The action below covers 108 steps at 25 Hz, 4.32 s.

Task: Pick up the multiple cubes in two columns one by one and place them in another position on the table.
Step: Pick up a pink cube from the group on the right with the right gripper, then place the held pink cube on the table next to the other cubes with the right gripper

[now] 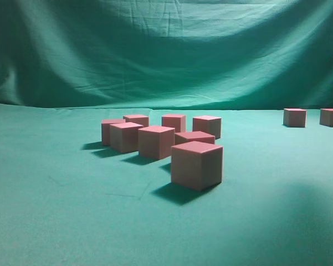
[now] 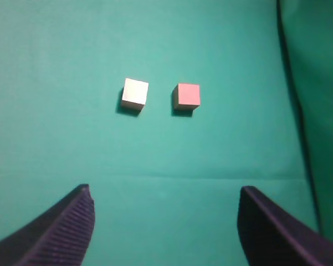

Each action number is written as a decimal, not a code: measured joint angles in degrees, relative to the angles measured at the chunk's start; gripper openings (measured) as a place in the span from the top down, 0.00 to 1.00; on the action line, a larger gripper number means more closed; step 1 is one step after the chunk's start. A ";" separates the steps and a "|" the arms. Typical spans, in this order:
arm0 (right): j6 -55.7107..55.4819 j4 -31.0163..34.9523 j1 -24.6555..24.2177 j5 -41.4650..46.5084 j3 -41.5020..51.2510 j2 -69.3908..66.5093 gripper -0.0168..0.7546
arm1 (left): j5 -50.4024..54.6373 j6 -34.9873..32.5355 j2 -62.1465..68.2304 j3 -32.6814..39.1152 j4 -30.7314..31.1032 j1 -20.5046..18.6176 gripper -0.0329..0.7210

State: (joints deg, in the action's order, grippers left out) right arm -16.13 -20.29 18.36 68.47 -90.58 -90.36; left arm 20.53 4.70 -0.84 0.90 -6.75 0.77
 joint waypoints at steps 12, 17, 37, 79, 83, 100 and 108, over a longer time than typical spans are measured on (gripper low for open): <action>4.68 13.59 -11.85 -10.75 -1.73 -18.51 0.27 | 0.00 0.00 0.00 0.00 0.00 0.00 0.96; 6.59 17.07 -12.15 -12.63 -9.28 -27.49 0.27 | 0.00 0.00 0.00 0.00 0.00 0.00 0.96; 7.63 17.74 -12.15 -17.07 -16.27 -40.04 0.66 | 0.00 0.00 0.00 0.00 0.00 0.00 0.96; 16.27 21.96 34.33 2.30 10.57 -3.00 0.65 | 0.00 0.00 0.00 0.00 0.00 0.00 0.96; 18.36 21.96 38.47 -0.06 10.96 -7.26 0.65 | 0.00 0.00 0.00 0.00 0.00 0.00 0.96; 23.02 19.43 40.21 -18.15 16.41 -15.44 0.65 | 0.00 0.00 0.00 0.00 0.00 0.00 0.96; 24.88 17.63 38.99 -24.26 21.62 -15.44 0.65 | 0.00 0.00 0.00 0.00 0.00 0.00 0.96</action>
State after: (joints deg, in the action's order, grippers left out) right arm 8.76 -2.66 57.35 44.22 -68.96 -105.79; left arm 20.53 4.70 -0.84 0.90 -6.75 0.77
